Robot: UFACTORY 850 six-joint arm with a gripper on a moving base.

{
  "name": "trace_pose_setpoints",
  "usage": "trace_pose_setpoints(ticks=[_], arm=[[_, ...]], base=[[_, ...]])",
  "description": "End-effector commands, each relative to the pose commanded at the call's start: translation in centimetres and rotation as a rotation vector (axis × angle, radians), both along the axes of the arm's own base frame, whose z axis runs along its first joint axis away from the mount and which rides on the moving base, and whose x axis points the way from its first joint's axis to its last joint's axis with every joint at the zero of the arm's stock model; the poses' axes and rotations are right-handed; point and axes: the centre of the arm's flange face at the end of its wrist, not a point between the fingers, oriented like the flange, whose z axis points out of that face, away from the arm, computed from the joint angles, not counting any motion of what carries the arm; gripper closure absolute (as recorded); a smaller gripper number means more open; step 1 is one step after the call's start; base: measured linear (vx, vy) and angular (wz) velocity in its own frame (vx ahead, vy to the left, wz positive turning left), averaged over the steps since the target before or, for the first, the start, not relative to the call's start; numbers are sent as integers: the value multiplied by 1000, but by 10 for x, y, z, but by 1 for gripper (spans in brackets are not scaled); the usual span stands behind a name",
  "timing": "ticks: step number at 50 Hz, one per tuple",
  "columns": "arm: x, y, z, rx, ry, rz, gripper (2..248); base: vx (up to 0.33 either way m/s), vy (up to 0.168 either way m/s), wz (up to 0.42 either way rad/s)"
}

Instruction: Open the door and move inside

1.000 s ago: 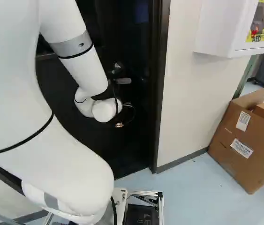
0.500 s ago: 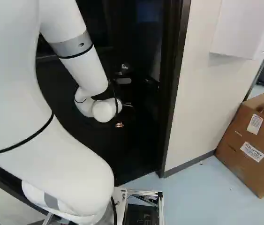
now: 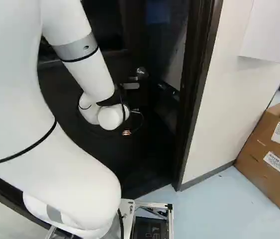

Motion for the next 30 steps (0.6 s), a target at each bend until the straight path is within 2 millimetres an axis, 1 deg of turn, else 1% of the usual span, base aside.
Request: trace_pose_setpoints(ticks=[16,30], arm=[[1,0,0,0,0,1,3],[8,4,0,0,0,14,3]], base=[[0,2,0],[0,0,0]])
